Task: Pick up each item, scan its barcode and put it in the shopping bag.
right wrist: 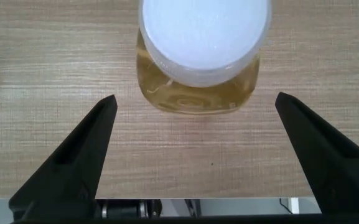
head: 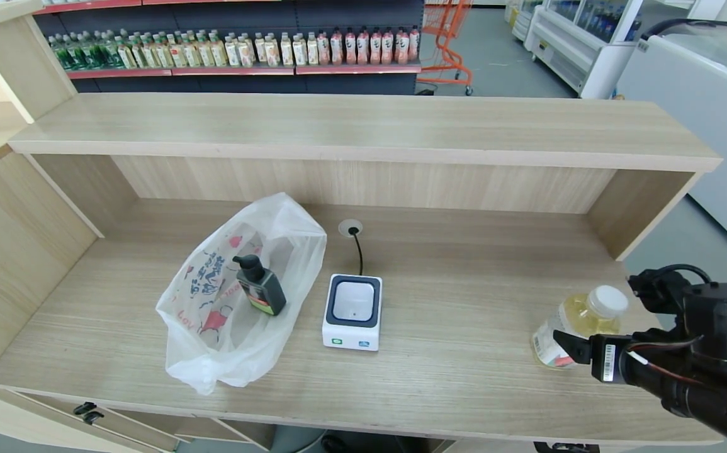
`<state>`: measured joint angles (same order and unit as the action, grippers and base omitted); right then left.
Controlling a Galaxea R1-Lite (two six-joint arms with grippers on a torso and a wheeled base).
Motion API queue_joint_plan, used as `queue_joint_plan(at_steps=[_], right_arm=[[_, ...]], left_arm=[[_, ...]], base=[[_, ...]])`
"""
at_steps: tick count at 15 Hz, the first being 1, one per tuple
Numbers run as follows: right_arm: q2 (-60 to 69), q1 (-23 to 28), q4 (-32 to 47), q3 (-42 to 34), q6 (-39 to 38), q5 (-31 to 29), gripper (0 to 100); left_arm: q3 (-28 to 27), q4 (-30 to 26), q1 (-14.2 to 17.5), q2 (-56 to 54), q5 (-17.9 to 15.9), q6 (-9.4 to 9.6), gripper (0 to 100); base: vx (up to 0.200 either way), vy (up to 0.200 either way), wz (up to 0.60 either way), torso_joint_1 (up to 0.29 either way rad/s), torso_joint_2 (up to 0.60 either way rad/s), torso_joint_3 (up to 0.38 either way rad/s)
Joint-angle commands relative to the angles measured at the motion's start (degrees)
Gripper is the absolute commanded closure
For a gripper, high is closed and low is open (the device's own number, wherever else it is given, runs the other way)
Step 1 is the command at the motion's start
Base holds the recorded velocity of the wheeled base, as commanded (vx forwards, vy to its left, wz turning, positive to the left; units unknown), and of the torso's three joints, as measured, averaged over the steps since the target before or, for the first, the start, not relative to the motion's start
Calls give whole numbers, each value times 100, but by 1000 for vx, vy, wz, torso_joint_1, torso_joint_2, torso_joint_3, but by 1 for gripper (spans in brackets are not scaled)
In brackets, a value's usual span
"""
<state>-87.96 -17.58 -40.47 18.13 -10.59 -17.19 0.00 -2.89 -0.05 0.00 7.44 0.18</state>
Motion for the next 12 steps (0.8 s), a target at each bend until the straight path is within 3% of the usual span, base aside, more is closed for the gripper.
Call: queue_joint_plan(at_steps=[1, 8, 12], right_arm=[[-459, -18, -215, -55, 13, -4, 0], [-1470, -53, -1797, -2, 216, 31, 0], [-1787, -88, -2263, -2, 304, 102, 0]], left_arm=[[0, -1, -4, 0, 3, -1, 0], [0, -1, -4, 0, 3, -1, 0], [0, -1, -4, 0, 3, -1, 0]], base=[[0, 0, 0, 0, 0, 0], [0, 0, 0, 0, 0, 0], [0, 0, 0, 0, 0, 0]])
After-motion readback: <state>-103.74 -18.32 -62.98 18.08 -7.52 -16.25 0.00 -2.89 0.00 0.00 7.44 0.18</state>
